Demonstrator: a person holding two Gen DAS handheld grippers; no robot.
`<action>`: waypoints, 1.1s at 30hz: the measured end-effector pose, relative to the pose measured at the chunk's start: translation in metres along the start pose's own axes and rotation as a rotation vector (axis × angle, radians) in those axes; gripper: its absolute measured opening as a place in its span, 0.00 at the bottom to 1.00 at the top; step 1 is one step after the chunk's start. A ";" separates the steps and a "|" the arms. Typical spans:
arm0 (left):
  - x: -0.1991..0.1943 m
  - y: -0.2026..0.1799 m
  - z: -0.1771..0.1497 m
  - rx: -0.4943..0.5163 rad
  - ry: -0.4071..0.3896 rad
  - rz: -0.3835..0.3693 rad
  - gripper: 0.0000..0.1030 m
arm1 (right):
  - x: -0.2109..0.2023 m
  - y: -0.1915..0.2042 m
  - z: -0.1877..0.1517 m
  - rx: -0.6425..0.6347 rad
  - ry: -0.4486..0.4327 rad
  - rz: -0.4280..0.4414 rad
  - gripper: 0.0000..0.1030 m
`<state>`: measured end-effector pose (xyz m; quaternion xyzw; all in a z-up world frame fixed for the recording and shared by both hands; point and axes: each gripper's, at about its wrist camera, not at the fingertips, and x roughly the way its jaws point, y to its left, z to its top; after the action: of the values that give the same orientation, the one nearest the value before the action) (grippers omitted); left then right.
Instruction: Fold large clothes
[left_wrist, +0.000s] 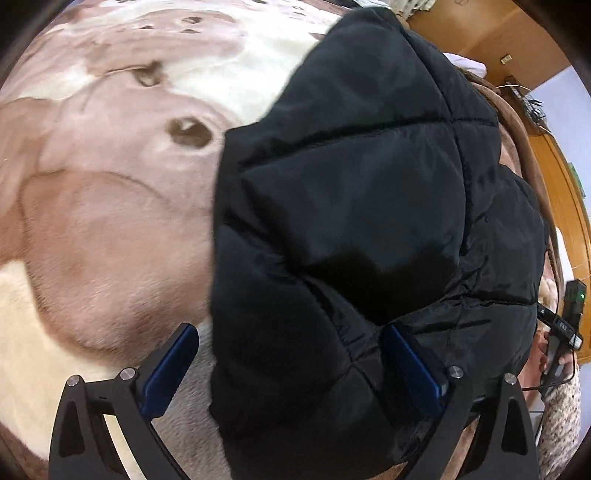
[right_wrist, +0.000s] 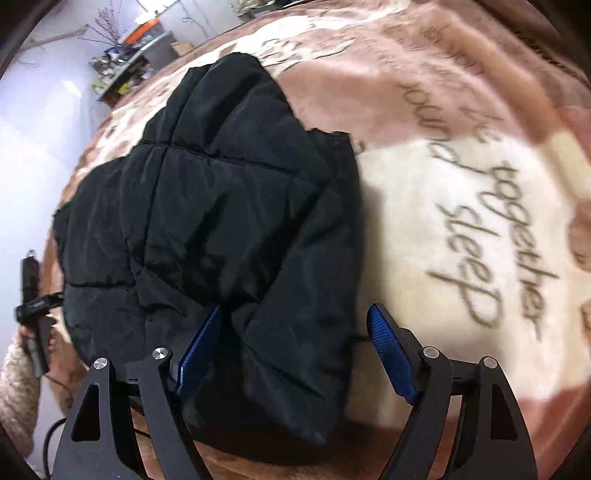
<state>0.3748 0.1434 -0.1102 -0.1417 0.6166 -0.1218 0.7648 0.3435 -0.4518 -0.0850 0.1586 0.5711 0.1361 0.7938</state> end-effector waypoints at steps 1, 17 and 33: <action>0.006 -0.001 0.005 -0.002 0.003 -0.012 1.00 | 0.005 -0.001 0.003 0.001 0.013 0.025 0.78; 0.048 -0.014 0.025 0.032 0.064 -0.001 1.00 | 0.058 -0.017 0.019 -0.003 0.122 0.232 0.94; 0.035 -0.050 0.016 0.012 0.006 -0.090 0.44 | 0.043 0.018 0.009 -0.088 0.058 0.187 0.53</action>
<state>0.3968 0.0853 -0.1204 -0.1645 0.6110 -0.1604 0.7576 0.3648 -0.4188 -0.1123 0.1720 0.5701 0.2391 0.7670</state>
